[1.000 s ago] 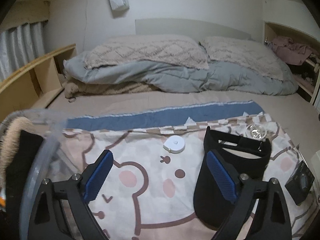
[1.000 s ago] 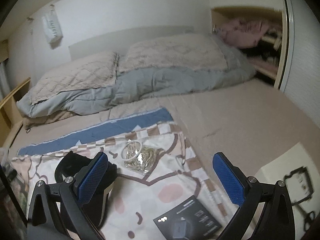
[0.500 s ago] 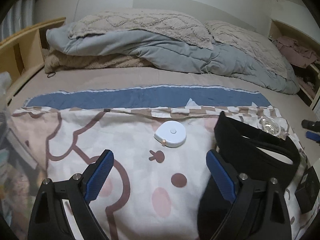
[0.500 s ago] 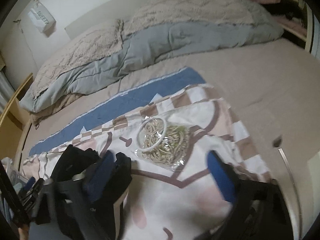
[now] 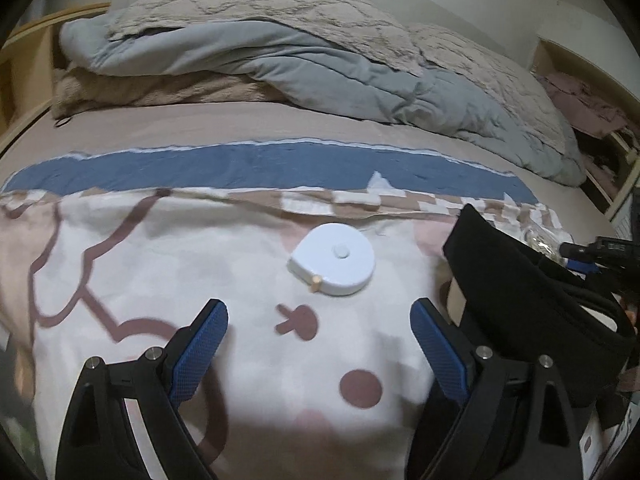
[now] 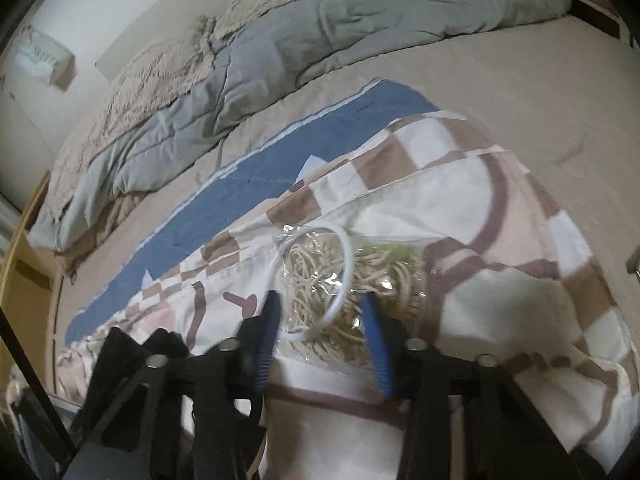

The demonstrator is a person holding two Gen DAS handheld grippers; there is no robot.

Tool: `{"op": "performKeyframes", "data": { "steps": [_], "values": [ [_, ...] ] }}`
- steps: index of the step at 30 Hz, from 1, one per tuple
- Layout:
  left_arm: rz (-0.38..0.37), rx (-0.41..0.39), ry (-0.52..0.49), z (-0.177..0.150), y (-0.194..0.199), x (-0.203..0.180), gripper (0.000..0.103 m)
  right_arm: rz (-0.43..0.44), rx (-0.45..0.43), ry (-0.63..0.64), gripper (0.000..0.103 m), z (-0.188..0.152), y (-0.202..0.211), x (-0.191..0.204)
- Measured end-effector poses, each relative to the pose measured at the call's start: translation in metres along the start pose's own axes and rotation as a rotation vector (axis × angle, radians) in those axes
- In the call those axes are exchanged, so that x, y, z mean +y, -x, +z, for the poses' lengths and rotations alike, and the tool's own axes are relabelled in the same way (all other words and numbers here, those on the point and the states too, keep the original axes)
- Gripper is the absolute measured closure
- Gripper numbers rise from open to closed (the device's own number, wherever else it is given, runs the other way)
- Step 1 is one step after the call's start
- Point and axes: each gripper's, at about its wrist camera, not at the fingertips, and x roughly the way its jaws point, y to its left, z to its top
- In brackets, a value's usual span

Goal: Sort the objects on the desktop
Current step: 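Grasp the thin white ring with the right tool while the left tool grasps the white tape measure, then lift the ring and tape measure and carry both toward the clear bin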

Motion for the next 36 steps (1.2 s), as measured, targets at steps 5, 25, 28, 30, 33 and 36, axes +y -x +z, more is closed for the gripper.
{"op": "performKeyframes", "data": {
  "steps": [5,25,28,30,33,36],
  "values": [
    [-0.025,-0.023,-0.052,0.013,-0.009,-0.009,0.011,-0.029,-0.043,0.042,0.094,0.002,0.003,0.007],
    [0.104,0.033,-0.093,0.021,-0.049,-0.016,0.044,0.172,-0.163,0.159,0.097,-0.002,0.087,0.05],
    [0.116,0.014,-0.129,0.016,-0.034,-0.018,0.044,0.187,-0.168,0.185,0.097,-0.009,0.106,0.053],
    [0.116,0.006,-0.13,0.014,-0.018,-0.017,0.044,0.201,-0.168,0.199,0.097,-0.014,0.12,0.055],
    [0.099,-0.018,-0.121,0.014,0.013,-0.017,0.044,0.214,-0.158,0.222,0.097,-0.024,0.141,0.057],
    [0.085,-0.036,-0.1,0.013,0.047,-0.023,0.044,0.231,-0.138,0.234,0.097,-0.037,0.16,0.059]
  ]
}}
